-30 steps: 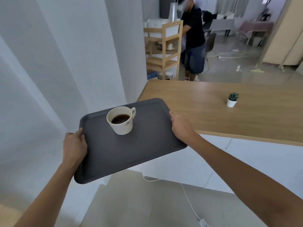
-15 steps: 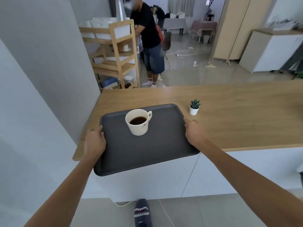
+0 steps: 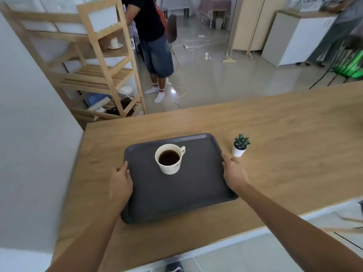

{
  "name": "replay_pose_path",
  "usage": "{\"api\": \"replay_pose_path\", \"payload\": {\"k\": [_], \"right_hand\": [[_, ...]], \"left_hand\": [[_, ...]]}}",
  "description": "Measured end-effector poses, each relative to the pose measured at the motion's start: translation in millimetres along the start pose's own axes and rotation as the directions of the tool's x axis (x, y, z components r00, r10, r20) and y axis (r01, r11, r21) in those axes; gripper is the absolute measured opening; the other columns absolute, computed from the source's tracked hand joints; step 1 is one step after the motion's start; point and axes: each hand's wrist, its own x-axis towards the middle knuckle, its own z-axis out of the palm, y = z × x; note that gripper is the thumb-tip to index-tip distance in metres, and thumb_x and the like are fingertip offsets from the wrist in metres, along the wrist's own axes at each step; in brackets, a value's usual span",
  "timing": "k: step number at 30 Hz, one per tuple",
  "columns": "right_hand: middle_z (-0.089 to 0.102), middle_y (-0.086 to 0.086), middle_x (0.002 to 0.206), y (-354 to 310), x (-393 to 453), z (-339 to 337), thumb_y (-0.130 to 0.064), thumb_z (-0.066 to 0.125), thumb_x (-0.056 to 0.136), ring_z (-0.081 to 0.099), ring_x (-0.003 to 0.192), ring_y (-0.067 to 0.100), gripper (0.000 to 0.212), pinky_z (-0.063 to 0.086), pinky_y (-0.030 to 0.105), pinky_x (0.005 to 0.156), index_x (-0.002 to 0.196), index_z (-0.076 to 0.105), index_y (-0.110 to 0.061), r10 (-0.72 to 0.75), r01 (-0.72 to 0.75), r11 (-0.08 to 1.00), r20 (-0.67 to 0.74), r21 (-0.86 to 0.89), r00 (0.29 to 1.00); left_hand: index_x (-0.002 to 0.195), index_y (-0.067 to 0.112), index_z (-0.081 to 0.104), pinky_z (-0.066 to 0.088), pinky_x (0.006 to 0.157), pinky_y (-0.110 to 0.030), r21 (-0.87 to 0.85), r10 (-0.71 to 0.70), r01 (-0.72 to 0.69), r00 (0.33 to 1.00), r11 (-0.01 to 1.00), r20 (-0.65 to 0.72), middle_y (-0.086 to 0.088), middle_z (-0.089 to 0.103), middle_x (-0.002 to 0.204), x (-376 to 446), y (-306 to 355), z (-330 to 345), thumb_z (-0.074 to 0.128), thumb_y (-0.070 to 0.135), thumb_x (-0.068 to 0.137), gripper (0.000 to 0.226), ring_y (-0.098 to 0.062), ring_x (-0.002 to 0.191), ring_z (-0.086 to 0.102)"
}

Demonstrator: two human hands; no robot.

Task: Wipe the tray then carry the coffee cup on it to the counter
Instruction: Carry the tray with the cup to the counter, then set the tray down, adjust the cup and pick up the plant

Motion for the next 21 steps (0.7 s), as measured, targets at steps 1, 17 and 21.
{"api": "replay_pose_path", "payload": {"k": [1, 17, 21], "right_hand": [[0.050, 0.016, 0.115, 0.1, 7.7, 3.7, -0.016, 0.033, 0.100, 0.059, 0.094, 0.041, 0.044, 0.049, 0.044, 0.078, 0.143, 0.034, -0.023, 0.015, -0.015, 1.000, 0.006, -0.013, 1.000], [0.055, 0.018, 0.120, 15.0, 66.2, 25.6, -0.020, 0.038, 0.100, 0.061, 0.091, 0.042, 0.043, 0.049, 0.044, 0.067, 0.144, 0.035, -0.018, -0.019, 0.027, 0.992, 0.063, -0.120, 0.998], [0.054, 0.017, 0.125, 17.4, 66.9, 22.9, -0.022, 0.038, 0.101, 0.061, 0.095, 0.041, 0.043, 0.051, 0.045, 0.070, 0.143, 0.034, -0.018, -0.037, 0.048, 0.991, 0.086, -0.128, 0.996]], "left_hand": [[0.137, 0.007, 0.049, 0.048, 0.088, -0.045, -0.004, 0.000, 0.000, 1.000, 1.000, 0.012, -0.025, 0.054, 0.108, 6.9, 0.6, 4.6, 0.043, 0.014, 0.097, 0.041, -0.039, 0.093, 0.057], [0.139, 0.014, 0.048, 0.051, 0.080, -0.046, 0.076, -0.063, 0.061, 0.998, 0.995, 0.027, -0.019, 0.054, 0.109, 44.0, 3.3, 46.7, 0.041, 0.018, 0.098, 0.042, -0.039, 0.087, 0.060], [0.138, 0.012, 0.050, 0.050, 0.080, -0.046, 0.084, -0.037, 0.035, 0.999, 0.996, 0.016, -0.019, 0.055, 0.108, 44.2, 2.3, 47.6, 0.043, 0.017, 0.097, 0.041, -0.038, 0.088, 0.060]]}}
